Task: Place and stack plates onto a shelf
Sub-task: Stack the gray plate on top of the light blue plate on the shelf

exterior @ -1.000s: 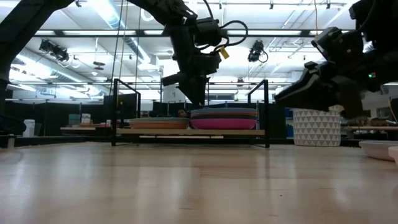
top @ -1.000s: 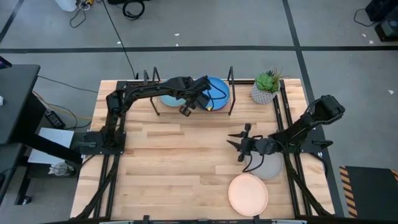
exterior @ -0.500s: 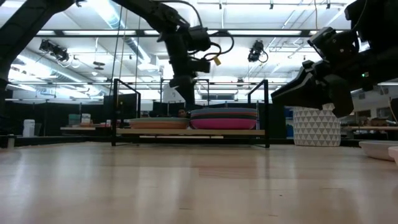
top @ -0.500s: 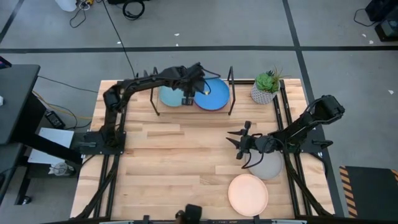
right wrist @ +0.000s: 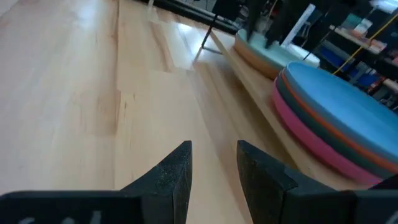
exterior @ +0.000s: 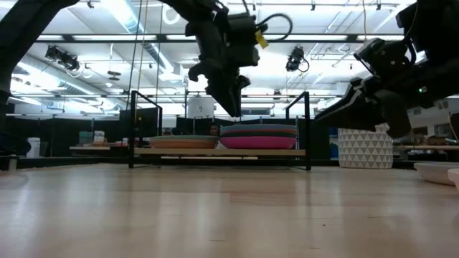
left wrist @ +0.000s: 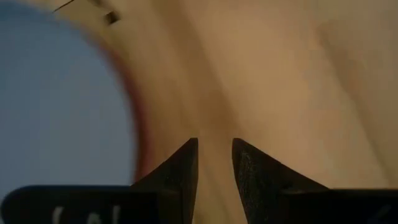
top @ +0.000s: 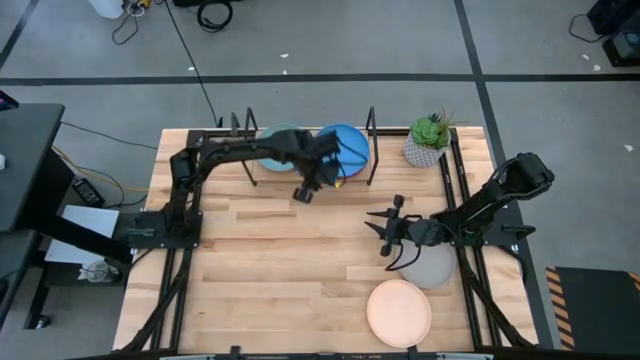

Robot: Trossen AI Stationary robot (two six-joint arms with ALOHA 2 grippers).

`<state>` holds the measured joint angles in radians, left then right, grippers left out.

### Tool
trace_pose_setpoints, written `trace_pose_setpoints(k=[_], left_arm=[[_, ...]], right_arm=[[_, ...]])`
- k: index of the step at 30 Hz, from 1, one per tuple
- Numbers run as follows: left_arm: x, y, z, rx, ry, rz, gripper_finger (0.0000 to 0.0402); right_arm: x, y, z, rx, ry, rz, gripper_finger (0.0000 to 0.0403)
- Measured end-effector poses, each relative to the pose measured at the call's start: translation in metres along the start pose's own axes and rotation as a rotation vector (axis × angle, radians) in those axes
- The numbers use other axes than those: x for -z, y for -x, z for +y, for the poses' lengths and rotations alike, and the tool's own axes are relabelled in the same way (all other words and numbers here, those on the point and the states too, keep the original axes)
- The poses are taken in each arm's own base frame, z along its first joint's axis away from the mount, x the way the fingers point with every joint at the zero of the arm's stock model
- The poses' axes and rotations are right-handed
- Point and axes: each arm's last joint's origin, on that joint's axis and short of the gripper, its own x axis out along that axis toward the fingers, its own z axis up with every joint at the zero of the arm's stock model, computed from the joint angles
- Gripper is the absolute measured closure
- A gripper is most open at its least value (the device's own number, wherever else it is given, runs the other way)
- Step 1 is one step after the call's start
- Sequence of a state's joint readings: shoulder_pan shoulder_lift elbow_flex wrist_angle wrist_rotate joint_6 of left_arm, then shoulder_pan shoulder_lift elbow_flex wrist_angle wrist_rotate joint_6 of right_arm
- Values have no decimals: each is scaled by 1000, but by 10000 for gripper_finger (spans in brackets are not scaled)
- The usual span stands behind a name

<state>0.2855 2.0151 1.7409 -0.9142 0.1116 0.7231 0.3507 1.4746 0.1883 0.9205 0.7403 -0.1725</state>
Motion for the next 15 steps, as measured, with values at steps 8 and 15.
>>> trace_pose_setpoints(k=[8,15], left_arm=[[-21,-13,-50,216,-69,-60,305],[-23,-36,-91,212,-134,-23,345]], right_arm=[[-30,-10,17,-123,7,88,285],[-63,-18,19,-212,106,432,290]])
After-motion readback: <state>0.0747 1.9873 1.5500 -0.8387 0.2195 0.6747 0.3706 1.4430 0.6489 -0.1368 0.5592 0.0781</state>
